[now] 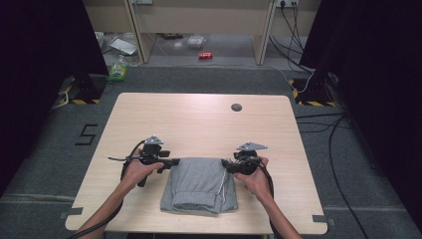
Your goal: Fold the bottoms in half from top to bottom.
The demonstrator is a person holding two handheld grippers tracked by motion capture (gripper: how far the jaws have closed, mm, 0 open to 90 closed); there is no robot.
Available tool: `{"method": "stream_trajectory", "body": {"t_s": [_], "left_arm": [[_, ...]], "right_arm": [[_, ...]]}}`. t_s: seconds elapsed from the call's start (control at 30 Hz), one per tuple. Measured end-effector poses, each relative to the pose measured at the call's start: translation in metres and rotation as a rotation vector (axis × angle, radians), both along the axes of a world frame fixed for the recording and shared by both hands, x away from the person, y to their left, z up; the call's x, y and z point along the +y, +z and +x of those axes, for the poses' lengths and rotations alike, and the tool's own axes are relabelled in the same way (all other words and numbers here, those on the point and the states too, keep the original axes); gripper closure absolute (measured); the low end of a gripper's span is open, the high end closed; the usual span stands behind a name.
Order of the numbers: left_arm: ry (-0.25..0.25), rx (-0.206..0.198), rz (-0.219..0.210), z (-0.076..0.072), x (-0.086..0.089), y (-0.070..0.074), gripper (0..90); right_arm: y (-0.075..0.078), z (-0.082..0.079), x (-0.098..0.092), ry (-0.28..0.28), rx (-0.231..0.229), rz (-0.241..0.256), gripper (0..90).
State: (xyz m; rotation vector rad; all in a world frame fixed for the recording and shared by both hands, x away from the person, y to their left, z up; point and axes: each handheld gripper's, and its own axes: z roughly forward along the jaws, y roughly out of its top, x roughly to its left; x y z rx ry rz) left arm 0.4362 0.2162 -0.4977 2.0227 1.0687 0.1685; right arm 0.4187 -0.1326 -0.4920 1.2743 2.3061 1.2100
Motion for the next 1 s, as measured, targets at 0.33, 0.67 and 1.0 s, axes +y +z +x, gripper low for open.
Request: {"method": "stream_trajectory", "body": {"t_s": [0.33,0.67,1.0], "left_arm": [[-0.004,0.012,-0.001,-0.001,-0.001,-0.009,35.3],[-0.012,0.008,0.007,-0.002,-0.006,-0.014,35.5],[-0.035,-0.016,0.021,-0.005,-0.010,-0.015,43.1]], "right_arm": [[-0.007,0.001,0.006,0.011,0.030,-0.017,38.0],[-0.015,0.001,0.004,0.007,0.062,-0.015,38.7],[-0.018,0.001,0.005,0.010,0.085,0.002,43.4]]}}
